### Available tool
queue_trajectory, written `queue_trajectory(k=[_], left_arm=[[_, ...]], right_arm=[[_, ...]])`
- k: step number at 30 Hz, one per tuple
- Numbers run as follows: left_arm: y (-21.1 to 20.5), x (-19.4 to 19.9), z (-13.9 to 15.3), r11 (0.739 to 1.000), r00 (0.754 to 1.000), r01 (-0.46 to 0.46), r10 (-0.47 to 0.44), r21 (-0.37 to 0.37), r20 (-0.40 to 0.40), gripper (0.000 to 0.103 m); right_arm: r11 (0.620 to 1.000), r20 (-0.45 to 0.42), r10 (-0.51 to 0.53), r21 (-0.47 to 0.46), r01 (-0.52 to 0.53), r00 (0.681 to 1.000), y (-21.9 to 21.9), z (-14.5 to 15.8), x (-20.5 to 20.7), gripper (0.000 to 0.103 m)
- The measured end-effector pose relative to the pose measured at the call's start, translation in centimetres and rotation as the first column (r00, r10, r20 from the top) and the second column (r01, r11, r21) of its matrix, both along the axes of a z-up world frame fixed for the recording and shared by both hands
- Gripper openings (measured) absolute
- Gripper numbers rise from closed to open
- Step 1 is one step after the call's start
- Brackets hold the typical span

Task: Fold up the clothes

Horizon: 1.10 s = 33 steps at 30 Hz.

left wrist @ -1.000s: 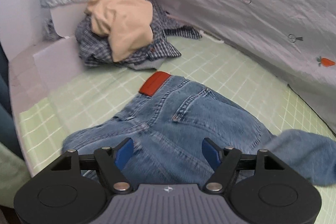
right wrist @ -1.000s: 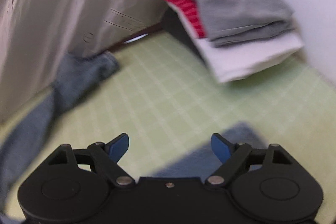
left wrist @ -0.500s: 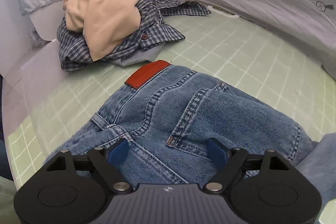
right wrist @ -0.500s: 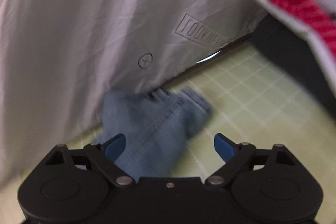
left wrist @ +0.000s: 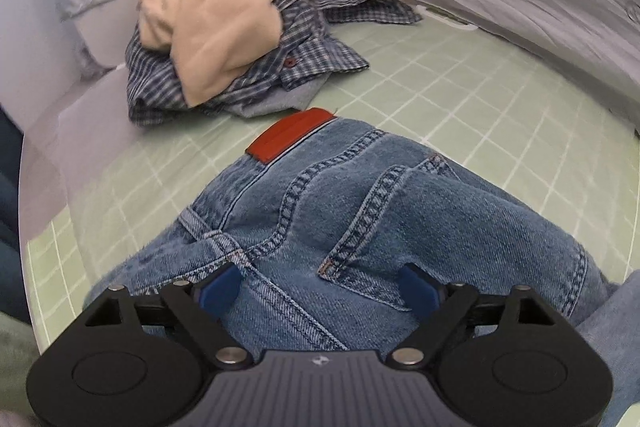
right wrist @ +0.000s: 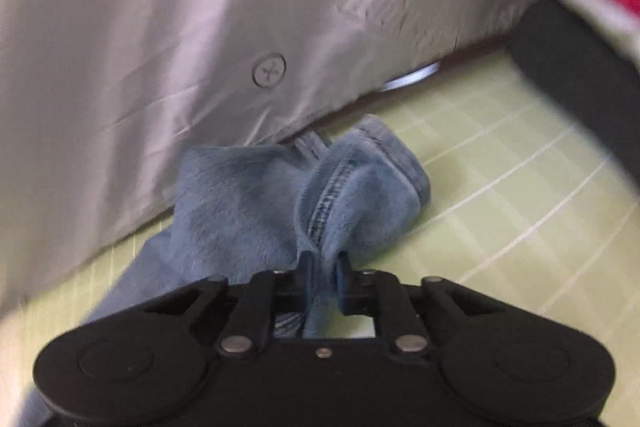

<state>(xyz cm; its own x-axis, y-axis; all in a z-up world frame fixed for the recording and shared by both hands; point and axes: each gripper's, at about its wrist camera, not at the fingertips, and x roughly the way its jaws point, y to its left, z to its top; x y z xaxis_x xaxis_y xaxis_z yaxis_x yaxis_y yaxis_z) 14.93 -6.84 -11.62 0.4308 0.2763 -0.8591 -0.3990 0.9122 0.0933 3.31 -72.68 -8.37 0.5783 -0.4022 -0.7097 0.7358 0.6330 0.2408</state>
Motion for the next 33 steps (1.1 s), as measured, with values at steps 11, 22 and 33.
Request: queue_trajectory(k=[11,22,33], left_arm=[[0.0,-0.3,-0.2,1.000,1.000,-0.009,0.010,-0.009,0.004,0.091],[0.1,-0.3,3.2,0.995,0.996,0.055,-0.050,-0.083,0.069,0.091],[-1.3,6.6,1.7,0.992,0.997,0.063,-0.059,-0.112,0.044,0.091]], right_arm=[[0.965,-0.160,-0.258,-0.091,0.246,0.953,5.9,0.7,-19.2,0.010],[0.924,-0.139,-0.359,-0.189,0.331,0.923,7.0,3.8,-21.9,0.050],[0.945,-0.093,-0.294,0.124,0.304,0.951,4.1,1.4,-12.4,0.070]])
